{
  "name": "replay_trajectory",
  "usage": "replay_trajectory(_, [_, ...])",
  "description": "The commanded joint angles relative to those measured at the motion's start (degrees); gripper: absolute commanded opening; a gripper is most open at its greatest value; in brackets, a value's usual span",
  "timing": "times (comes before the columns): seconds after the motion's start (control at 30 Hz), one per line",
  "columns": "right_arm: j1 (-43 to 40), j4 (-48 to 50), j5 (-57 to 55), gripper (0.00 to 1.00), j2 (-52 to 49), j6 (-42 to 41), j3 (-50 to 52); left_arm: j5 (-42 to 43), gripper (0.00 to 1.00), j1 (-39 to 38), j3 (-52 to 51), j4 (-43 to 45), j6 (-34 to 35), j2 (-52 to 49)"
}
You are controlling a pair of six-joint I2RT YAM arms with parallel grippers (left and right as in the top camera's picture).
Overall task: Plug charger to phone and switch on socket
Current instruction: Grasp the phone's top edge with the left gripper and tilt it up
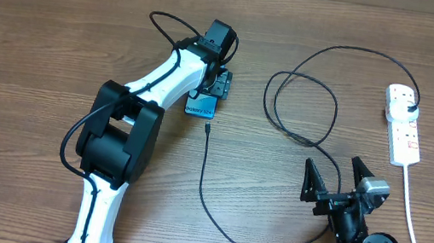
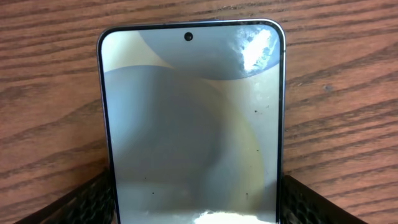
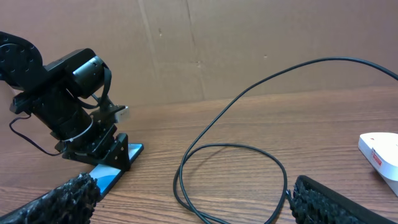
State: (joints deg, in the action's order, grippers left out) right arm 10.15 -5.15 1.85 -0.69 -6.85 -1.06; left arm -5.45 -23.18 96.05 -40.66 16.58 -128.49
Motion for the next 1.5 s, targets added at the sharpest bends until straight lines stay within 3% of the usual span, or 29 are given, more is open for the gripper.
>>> replay_trajectory(0.0, [-0.2,0.4,-0.7,1.0,0.5,-0.2,0.6,-1.1,0.76,-0.3,0.7,-1.0,0.4,-1.6])
replay_trajectory(0.63, [-0.2,0.4,-0.7,1.0,0.5,-0.2,0.6,-1.1,0.57,-0.2,2.4,-4.7,0.9,-1.6])
replay_trajectory(0.93, [-0.2,0.4,-0.7,1.0,0.5,-0.2,0.6,-1.1,0.48,0.0,14.7,-13.4,1.1,-1.6])
replay_trajectory(1.3, [-0.2,0.4,-0.7,1.0,0.5,-0.2,0.6,3.6,0.42,1.4,32.4,-32.4,4.6,-1.6])
replay_trajectory(1.47, [-0.2,0.4,-0.7,1.0,0.5,-0.2,0.6,13.2,0.22,3.0,33.3,-36.6,6.5,-1.6])
